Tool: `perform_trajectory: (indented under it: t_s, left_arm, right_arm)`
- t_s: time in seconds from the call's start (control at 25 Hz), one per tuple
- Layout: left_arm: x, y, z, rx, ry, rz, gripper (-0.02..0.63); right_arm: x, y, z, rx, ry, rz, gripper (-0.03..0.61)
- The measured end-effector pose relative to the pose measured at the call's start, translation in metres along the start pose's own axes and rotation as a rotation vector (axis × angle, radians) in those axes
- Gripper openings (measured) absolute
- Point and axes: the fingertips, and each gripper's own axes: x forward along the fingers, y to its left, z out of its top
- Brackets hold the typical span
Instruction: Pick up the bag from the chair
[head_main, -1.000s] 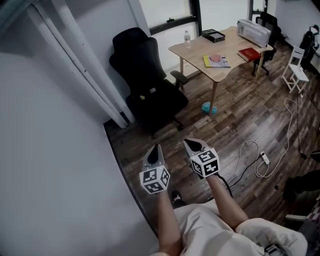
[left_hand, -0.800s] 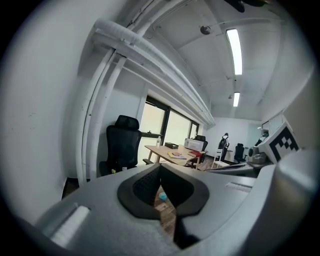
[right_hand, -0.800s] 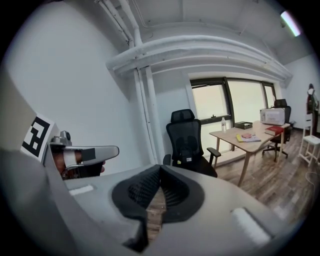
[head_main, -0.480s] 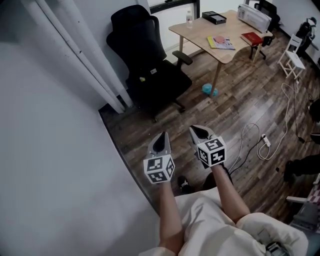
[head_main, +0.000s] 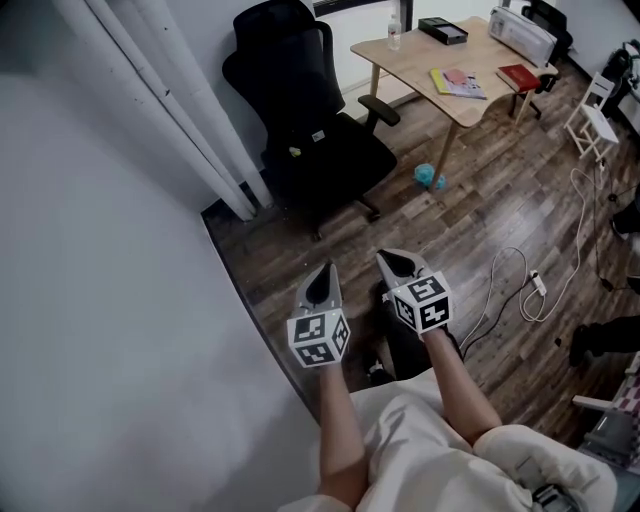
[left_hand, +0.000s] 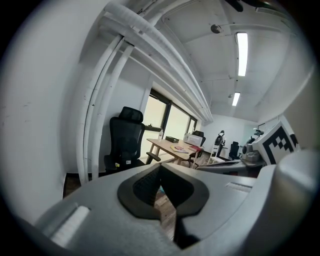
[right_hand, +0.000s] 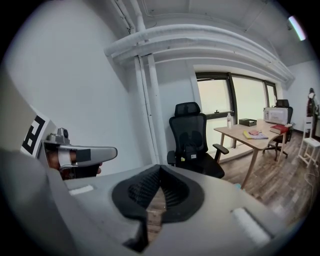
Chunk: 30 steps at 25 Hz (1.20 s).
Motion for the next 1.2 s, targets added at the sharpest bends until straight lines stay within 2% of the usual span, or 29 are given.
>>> perform_trajectory:
  t_s: [0.12,0.28,0.48,0.68,0.8,0.92,1.2]
  left_arm:
    - [0.019,0.014,0.0,-0.004,0.015,0.007,0.006]
    - [0.046,0.046,0.021,-0.096,0.012,0.01,0.006]
    - [0.097,0.083,0.065,-0.056,0.005,0.029,0.006]
    - [0.149,0.105,0.106,0.018,-0.018,0.066,0.006]
    - [0.179,0.117,0.126,-0.004,-0.036,0.077,0.006]
    - [0.206,0.127,0.138,-0.015,-0.023,0.089,0.006]
    - [0.253,0.135,0.145,0.06,-0.001,0.137,0.006]
  right_arm:
    - [0.027,-0.01,0.003,-0.01,0.031,0.018,-0.001]
    - [0.066,-0.03,0.025,-0.011,0.061,0.017,0.0]
    - [0.117,-0.072,0.071,0.035,0.004,0.008,0.0]
    - [0.164,-0.117,0.112,0.082,-0.021,0.014,0.0]
    - [0.19,-0.143,0.134,0.1,-0.037,0.014,0.0]
    - [0.212,-0.166,0.149,0.119,-0.046,0.018,0.0]
    - [0.248,-0.203,0.166,0.114,-0.048,0.032,0.0]
